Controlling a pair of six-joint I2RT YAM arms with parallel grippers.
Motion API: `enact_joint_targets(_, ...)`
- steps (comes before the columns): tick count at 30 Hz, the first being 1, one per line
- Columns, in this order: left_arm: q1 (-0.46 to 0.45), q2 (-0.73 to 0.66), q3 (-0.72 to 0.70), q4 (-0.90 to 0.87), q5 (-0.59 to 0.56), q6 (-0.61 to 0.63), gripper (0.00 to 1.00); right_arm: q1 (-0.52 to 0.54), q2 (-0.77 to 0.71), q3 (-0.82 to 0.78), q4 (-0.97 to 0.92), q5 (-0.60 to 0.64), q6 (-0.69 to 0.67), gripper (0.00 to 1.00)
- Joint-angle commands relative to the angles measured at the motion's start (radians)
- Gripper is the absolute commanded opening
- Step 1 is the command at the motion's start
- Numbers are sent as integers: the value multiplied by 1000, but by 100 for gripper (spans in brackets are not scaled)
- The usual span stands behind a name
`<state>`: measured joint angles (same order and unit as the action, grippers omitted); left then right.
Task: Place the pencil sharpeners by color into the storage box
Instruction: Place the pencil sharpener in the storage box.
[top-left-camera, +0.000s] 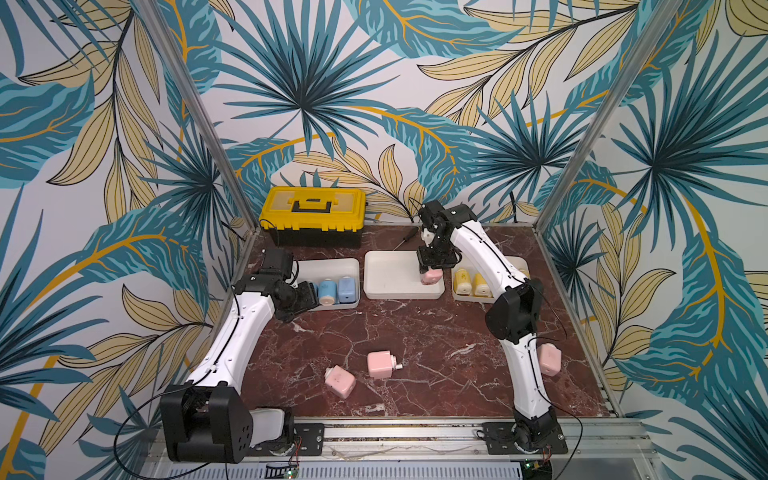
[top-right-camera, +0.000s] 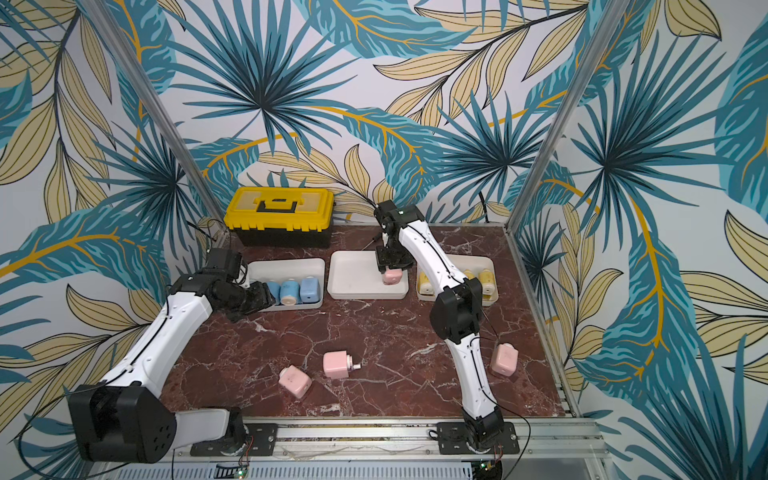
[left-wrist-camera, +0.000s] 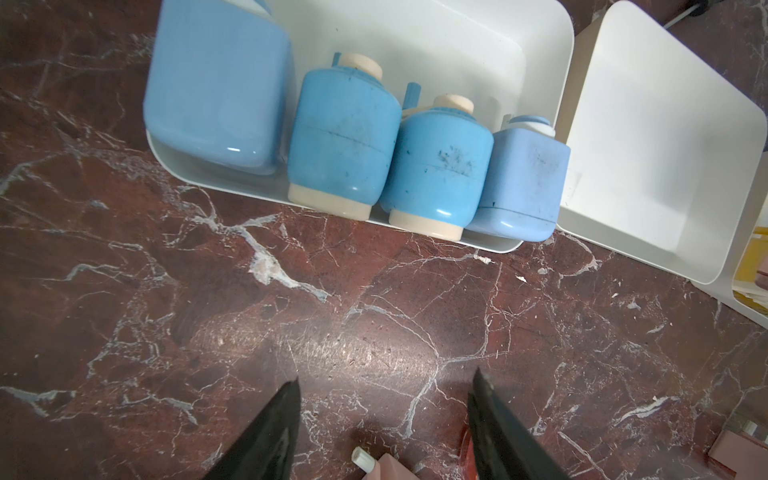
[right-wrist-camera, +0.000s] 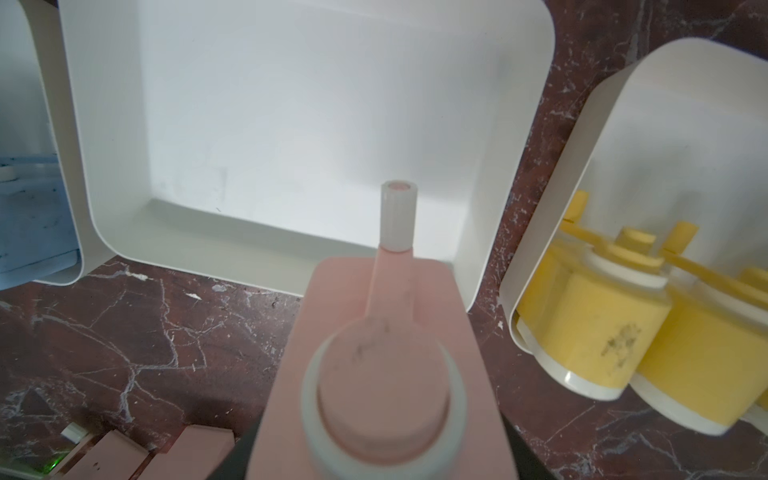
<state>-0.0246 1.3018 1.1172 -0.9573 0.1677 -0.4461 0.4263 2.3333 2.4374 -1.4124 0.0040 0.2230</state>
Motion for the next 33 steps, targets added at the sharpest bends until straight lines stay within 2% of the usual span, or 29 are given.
enact_joint_targets(1,-1,5,25,14,-8,-3,66,-9,44,33,-14,25,-64,43)
enact_joint_targets(11,-1,4,10,14,-9,-4,66,-56,102,34,-24,21,-66,43)
enact_joint_targets(33,-1,28,7,14,-19,14,66,-57,179,36,-44,-24,45,43)
